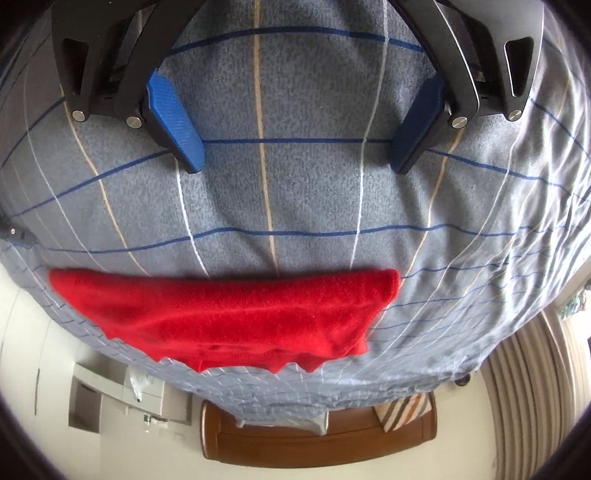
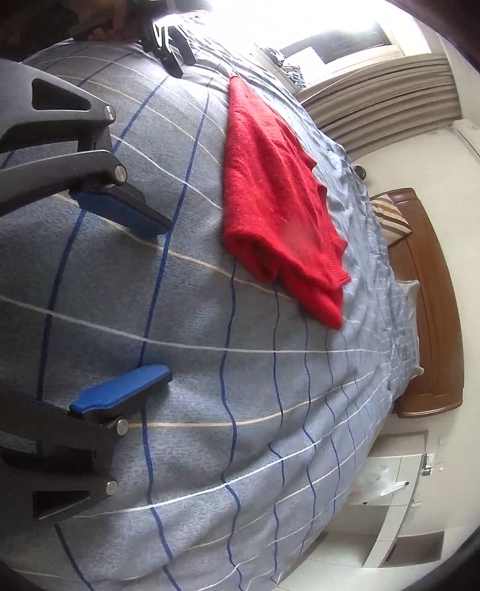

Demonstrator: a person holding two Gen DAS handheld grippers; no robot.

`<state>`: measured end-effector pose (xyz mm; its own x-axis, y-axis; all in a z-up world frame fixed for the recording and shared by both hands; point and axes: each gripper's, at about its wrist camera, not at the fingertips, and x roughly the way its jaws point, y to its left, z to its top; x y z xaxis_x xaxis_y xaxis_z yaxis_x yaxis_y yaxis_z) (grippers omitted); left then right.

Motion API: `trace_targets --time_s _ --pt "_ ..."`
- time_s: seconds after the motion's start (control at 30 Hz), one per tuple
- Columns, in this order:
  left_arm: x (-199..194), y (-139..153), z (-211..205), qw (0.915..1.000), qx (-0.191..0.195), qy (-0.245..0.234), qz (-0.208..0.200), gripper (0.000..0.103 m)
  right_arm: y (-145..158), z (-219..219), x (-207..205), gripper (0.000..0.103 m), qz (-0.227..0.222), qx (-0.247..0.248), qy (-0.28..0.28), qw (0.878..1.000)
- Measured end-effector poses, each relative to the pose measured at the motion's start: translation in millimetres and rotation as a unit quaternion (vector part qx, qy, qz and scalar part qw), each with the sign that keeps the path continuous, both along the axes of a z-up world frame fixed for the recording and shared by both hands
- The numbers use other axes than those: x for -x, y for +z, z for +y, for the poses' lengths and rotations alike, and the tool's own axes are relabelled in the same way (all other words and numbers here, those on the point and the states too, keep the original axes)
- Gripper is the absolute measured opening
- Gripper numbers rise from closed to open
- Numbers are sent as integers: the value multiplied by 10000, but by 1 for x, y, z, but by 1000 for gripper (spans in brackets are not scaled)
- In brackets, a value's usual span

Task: Fold small clothes
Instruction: 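Fold the hem up onto the collar and open both grippers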

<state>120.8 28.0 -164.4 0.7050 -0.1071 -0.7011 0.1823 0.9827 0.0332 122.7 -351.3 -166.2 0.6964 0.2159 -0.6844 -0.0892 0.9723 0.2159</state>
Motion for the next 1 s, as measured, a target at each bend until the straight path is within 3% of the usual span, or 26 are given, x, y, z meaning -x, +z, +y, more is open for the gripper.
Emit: trace_targets --time_s 1.0 --pt "6 -4 0 9999 47 27 -162 101 -7 2 2 74 -115 74 -39 9999"
